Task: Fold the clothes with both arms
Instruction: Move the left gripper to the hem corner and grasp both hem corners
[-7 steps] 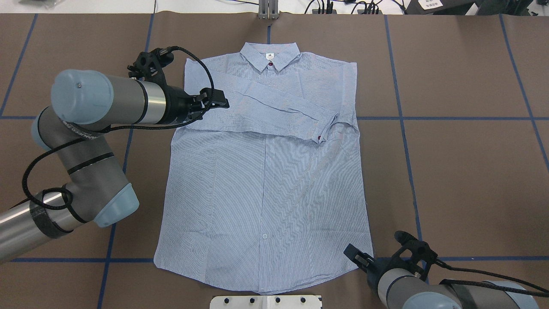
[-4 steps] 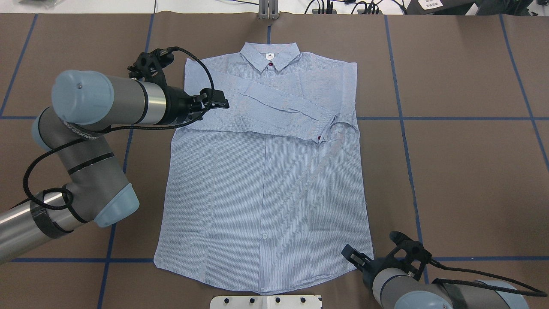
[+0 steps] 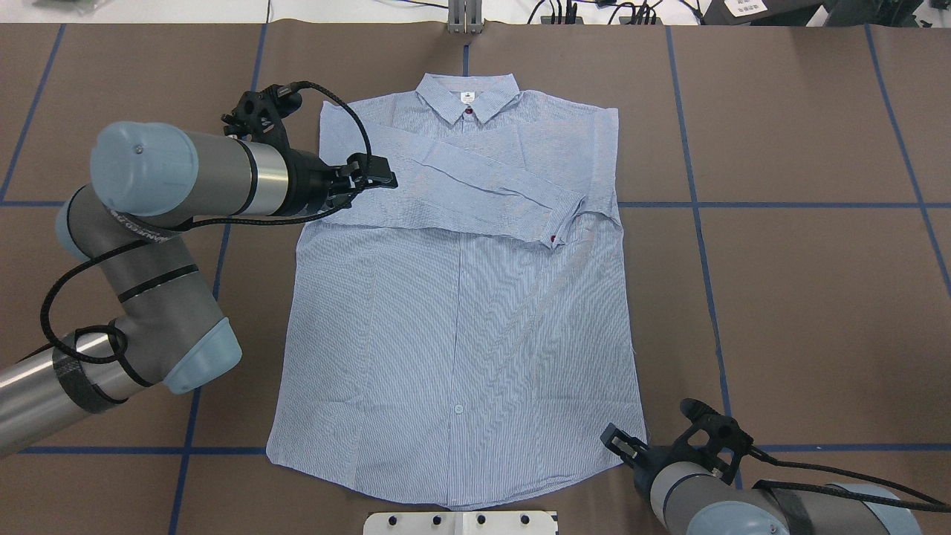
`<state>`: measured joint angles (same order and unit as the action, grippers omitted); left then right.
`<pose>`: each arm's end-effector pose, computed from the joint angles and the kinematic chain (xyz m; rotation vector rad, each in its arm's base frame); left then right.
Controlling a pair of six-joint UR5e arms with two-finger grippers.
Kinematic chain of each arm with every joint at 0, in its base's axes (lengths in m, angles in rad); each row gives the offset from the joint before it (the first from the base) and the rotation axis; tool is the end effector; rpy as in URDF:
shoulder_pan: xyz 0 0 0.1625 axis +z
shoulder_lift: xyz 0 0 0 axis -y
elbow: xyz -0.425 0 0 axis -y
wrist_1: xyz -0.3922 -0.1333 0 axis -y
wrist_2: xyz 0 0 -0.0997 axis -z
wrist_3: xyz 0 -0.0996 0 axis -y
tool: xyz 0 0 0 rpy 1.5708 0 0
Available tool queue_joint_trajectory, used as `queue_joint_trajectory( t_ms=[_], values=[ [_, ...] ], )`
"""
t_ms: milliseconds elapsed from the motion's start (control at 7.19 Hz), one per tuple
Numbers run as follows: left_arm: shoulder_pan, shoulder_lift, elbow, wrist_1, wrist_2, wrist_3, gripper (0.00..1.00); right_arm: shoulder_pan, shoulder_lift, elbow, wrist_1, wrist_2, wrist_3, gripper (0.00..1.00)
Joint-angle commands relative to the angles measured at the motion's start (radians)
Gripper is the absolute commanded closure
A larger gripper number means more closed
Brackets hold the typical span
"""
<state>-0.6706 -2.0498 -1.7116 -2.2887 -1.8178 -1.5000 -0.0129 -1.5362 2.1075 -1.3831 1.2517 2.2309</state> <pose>0.4275 -0.4782 0.2372 0.2885 1.3218 -0.3411 -0.4841 -0.1583 0.3752 0.0390 -0.8296 0.7316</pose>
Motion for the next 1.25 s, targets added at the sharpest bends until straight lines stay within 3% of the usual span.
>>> queue_joint_trajectory(
  t_ms=[0, 417, 695, 834, 973, 1112],
  values=[
    [0.0, -0.001, 0.0, 0.0, 0.0, 0.0, 0.13, 0.001, -0.001, 0.005, -0.001, 0.0, 0.058, 1.0],
    [-0.001, 0.008, -0.009, 0.026, 0.0, -0.023, 0.13, 0.004, -0.004, 0.047, -0.001, 0.003, 0.058, 1.0],
    [0.082, 0.162, -0.124, 0.066, 0.032, -0.112, 0.13, 0.019, -0.004, 0.065, -0.001, 0.012, 0.056, 1.0],
    [0.103, 0.247, -0.22, 0.07, 0.04, -0.112, 0.1, 0.025, -0.002, 0.063, -0.001, 0.018, 0.056, 1.0],
    [0.2, 0.291, -0.235, 0.072, 0.06, -0.12, 0.01, 0.025, -0.004, 0.06, -0.001, 0.018, 0.056, 1.0],
    [0.333, 0.33, -0.256, 0.072, 0.21, -0.238, 0.01, 0.024, -0.002, 0.055, -0.001, 0.018, 0.058, 1.0]
  ],
)
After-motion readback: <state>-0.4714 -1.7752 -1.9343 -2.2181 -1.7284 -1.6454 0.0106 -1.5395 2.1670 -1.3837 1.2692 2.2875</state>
